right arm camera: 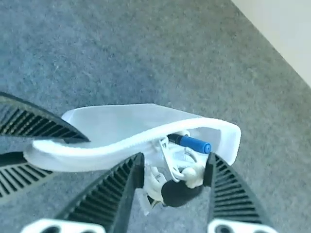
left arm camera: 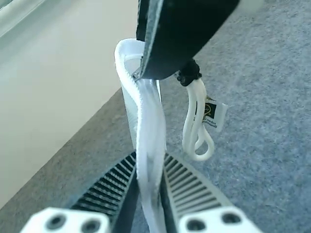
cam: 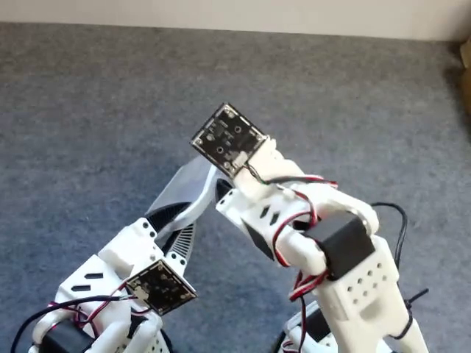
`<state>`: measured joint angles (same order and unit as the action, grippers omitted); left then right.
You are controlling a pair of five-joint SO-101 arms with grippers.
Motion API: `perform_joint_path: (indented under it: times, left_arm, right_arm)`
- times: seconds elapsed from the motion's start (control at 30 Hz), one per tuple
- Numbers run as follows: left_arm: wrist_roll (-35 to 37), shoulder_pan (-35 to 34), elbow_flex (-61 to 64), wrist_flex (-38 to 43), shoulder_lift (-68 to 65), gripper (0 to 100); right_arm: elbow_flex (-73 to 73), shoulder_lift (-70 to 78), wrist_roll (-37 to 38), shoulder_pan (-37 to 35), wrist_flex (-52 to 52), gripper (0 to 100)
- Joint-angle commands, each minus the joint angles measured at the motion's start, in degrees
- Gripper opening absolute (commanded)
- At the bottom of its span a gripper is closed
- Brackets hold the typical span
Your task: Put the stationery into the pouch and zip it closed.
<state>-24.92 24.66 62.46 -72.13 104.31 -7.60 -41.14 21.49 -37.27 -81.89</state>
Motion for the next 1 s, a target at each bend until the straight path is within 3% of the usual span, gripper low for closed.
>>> perform_joint_path:
  times: [0.0, 0.37, 0.6, 0.77, 0.97]
  left_arm:
    - [0.5, 1.3, 0.0, 0.8, 0.5, 1]
    - [0.5, 1.3, 0.0, 0.6, 0.5, 1]
    - [0.5, 1.3, 0.0, 0.6, 0.5, 1]
    - [0.5, 1.3, 0.0, 0.6, 0.5, 1]
    - [0.5, 1.3, 0.0, 0.6, 0.5, 1]
  right_arm:
    - [4.9, 2.1, 0.3, -0.7, 0.7, 17.8]
    - [6.4, 10.0, 0.7, 5.0, 0.7, 17.2]
    - [6.4, 13.1, 1.1, 5.1, 0.7, 8.2]
    - [6.4, 14.0, 6.0, 5.1, 0.7, 0.5]
    - [6.4, 12.0, 6.7, 9.6, 2.9, 0.5]
